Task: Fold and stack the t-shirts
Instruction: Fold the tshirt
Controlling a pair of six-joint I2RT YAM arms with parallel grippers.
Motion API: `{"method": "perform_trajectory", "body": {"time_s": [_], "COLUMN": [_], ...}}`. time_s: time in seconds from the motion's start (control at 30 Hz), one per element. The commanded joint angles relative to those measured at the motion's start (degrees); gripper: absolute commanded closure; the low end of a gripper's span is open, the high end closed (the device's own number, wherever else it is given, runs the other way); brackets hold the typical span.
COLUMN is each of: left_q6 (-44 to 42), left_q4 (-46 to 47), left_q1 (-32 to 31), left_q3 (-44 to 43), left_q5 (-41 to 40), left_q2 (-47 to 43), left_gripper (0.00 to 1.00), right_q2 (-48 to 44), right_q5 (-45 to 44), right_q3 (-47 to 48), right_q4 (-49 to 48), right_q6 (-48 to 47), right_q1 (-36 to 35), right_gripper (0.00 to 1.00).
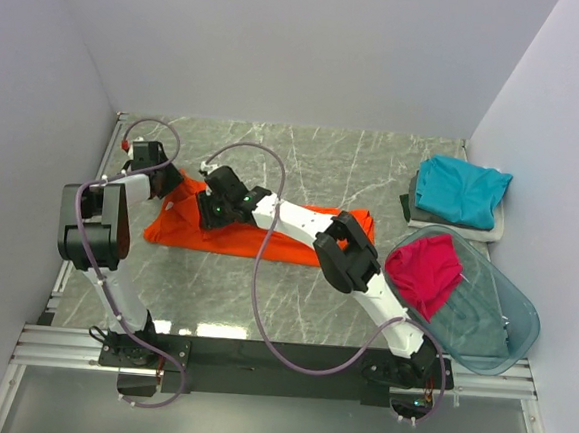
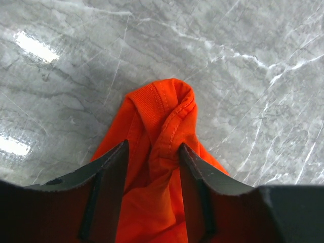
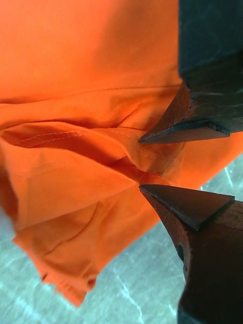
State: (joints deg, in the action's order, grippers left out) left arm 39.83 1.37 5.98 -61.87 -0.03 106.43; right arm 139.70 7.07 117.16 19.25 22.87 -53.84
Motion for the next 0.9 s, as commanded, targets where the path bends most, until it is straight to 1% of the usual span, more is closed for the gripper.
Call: {"method": "perform_trajectory", "body": {"time_s": [0.0, 0.1, 0.13, 0.2, 0.23, 0.27, 0.37, 0.57, 0.7, 0.87], "left_q6": [-0.5, -0.6, -0.6, -0.7, -0.7, -0.8, -1.1, -1.2, -1.2, -1.6], "left_q4": [1.2, 1.0, 1.0, 1.0, 0.7, 0.7, 0.3, 0.1, -0.2, -1.0], "left_q1": [0.4, 0.5, 0.4, 0.5, 0.6, 0.7, 0.9, 1.8, 2.2, 2.5], "left_q3": [-1.9, -2.1, -2.1, -2.2, -2.4, -2.5, -2.7, -2.8, -3.6, -4.7], "left_q5": [1.6, 1.7, 1.8, 1.9, 1.9, 1.7, 1.8, 2.1, 2.5, 2.6], "left_q2": [-0.1, -0.2, -0.1, -0.1, -0.1, 0.0, 0.1, 0.4, 1.3, 2.9], "left_gripper": [0.51, 0.52, 0.54, 0.57, 0.60, 0.62, 0.66, 0.73, 0.75, 0.75], "right_q2": [1.8, 2.9, 2.9, 2.4, 1.4, 0.8, -2.8, -9.4, -12.6, -14.6], "right_q5": [-1.2, -2.1, -2.4, -4.0, -4.4, -4.9, -5.8, -5.5, -5.2, -3.7], "right_q3": [2.5, 3.9, 4.2, 3.7, 2.5, 1.5, -3.0, -12.4, -18.4, -21.8], "right_q4": [0.9, 2.2, 2.4, 2.6, 2.6, 2.3, 0.3, -5.4, -8.5, -9.9], "right_q6": [-0.7, -0.7, -1.0, -1.0, -1.0, -1.0, -1.0, -1.5, -1.7, -2.0], "right_q1": [-0.7, -1.2, -1.3, -1.4, -1.5, -1.5, -1.6, -1.8, -2.6, -3.1], "right_gripper": [0.55, 0.55, 0.55, 0.67, 0.74, 0.86, 0.93, 1.00, 1.00, 1.00]}}
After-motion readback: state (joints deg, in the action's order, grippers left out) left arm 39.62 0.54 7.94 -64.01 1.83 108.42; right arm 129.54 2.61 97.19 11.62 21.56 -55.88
